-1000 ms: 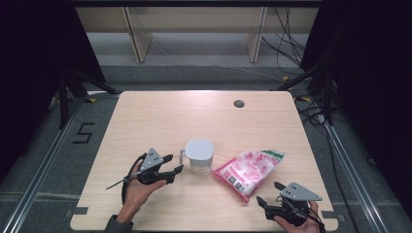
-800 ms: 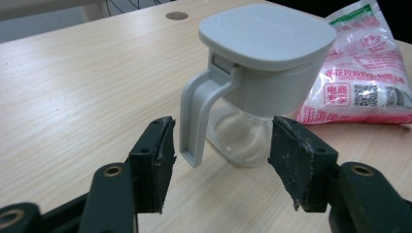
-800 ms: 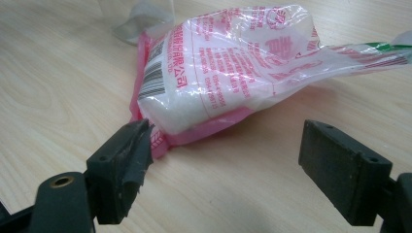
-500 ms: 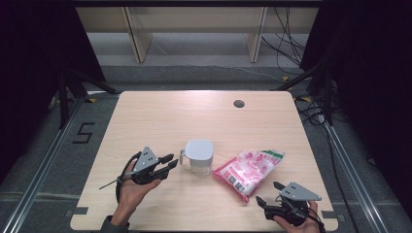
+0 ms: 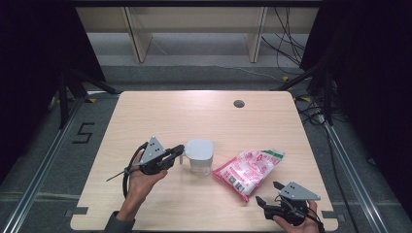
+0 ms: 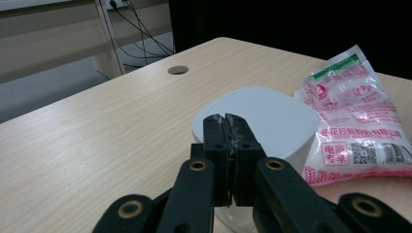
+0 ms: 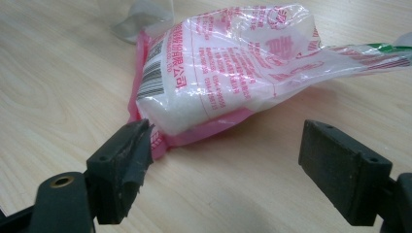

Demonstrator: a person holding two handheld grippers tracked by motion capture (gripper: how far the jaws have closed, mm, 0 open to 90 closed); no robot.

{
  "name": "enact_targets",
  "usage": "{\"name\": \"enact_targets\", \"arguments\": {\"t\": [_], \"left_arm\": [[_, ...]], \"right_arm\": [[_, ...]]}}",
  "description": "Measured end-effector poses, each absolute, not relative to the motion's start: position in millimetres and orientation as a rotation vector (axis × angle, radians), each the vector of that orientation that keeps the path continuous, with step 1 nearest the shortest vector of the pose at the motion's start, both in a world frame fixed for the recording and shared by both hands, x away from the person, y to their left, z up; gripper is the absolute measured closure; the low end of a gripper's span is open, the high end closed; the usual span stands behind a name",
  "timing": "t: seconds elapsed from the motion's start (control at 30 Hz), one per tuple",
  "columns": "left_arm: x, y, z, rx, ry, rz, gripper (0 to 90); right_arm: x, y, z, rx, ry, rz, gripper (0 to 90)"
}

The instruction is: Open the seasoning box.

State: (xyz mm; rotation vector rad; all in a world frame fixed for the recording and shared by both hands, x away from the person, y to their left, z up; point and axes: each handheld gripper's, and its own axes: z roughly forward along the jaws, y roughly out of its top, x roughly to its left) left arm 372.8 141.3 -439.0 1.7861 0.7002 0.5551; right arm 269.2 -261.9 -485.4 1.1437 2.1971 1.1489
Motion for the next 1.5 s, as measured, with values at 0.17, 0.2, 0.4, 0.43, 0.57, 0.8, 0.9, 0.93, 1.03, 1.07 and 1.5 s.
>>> {"name": "enact_targets", "arguments": {"t": [0.17,0.2,0.4,0.43,0.57,0.8,0.9,0.93,1.03,1.07,1.5], "left_arm": [[384,137,-443,1.777,0.742,0.512,87.0],[384,136,-444,1.784,0.731,0.518,87.0],[387,132,-447,1.803,0.73,0.528,86.4],[388,132,-447,1.802,0.726,0.53,86.5],[388,132,-447,1.8,0.725,0.531,86.5],[389,134,-450,1.769,0.742,0.506,86.2],[389,135,-450,1.77,0.733,0.513,86.3],[389,135,-450,1.769,0.738,0.508,86.3],[389,137,-451,1.769,0.742,0.513,86.3],[388,137,-451,1.764,0.755,0.508,86.3],[389,138,-451,1.759,0.745,0.49,86.4]], "right_arm": [[269,-263,-484,1.134,2.194,1.162,21.7],[269,-263,-483,1.134,2.192,1.159,22.0],[267,-261,-483,1.142,2.181,1.158,22.1],[268,-262,-483,1.126,2.192,1.167,22.1],[268,-260,-483,1.129,2.18,1.176,20.7],[269,-254,-472,1.03,2.078,1.259,16.4],[276,-243,-467,0.98,2.068,1.279,23.3],[280,-239,-465,0.942,2.085,1.28,26.9],[290,-227,-463,0.874,2.087,1.304,35.0],[292,-224,-463,0.889,2.111,1.315,39.2],[341,-178,-457,0.83,2.186,1.429,83.6]]}}
